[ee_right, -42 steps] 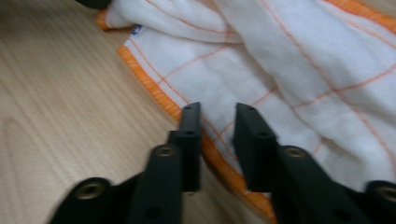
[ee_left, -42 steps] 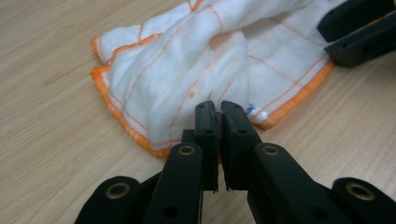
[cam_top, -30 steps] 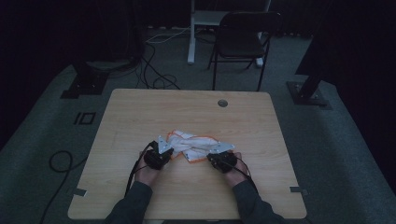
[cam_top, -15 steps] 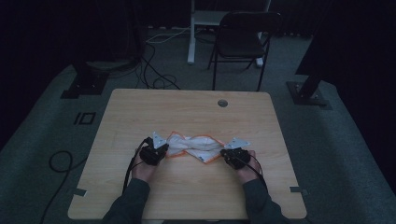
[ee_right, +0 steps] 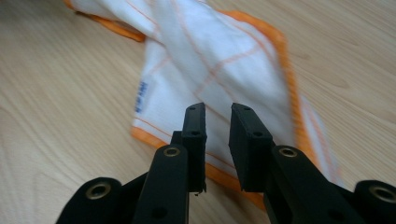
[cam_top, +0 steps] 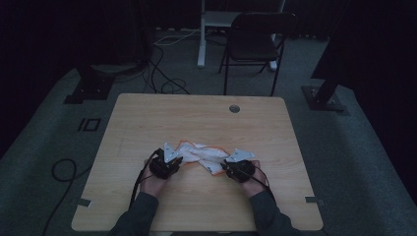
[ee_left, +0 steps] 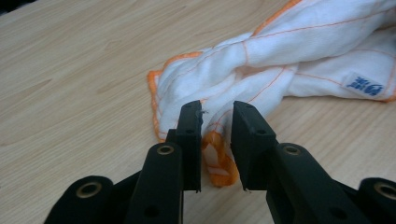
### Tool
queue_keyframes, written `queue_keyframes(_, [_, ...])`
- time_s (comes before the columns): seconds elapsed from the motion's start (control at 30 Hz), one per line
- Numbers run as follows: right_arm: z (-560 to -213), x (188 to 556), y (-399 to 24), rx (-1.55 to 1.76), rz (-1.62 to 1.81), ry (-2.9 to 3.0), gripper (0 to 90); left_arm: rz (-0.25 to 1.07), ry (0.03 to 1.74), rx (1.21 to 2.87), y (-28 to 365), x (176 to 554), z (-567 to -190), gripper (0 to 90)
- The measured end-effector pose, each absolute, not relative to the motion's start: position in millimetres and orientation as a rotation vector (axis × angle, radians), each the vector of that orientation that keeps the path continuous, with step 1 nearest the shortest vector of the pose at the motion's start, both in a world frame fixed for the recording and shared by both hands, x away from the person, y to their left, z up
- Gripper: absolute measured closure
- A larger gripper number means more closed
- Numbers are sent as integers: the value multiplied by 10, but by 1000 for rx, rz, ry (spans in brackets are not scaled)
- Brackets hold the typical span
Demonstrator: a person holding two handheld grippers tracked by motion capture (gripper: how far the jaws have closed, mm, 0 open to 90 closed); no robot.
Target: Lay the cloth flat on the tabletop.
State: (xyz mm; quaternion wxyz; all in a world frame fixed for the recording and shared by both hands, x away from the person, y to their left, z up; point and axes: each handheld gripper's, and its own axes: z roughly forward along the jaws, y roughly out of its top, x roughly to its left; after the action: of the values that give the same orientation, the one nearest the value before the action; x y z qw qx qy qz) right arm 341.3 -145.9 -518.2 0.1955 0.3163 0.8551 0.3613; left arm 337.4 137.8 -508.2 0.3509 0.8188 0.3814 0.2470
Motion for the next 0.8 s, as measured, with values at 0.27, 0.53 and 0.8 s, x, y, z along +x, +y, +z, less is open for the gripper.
queue_keyframes(0.27, [-5210,3376,-1312,848,1035,2428,751,622,983,2107,1406,3253,-5090,710])
queue_keyframes(0.53, [-5231,3362,-1219,832,1046,2445,744,601,996,2108,1469,3157,-5142,671])
queue_keyframes(0.8, [-5247,3345,-1159,817,1040,2448,694,565,1010,2140,1453,3132,-5247,648])
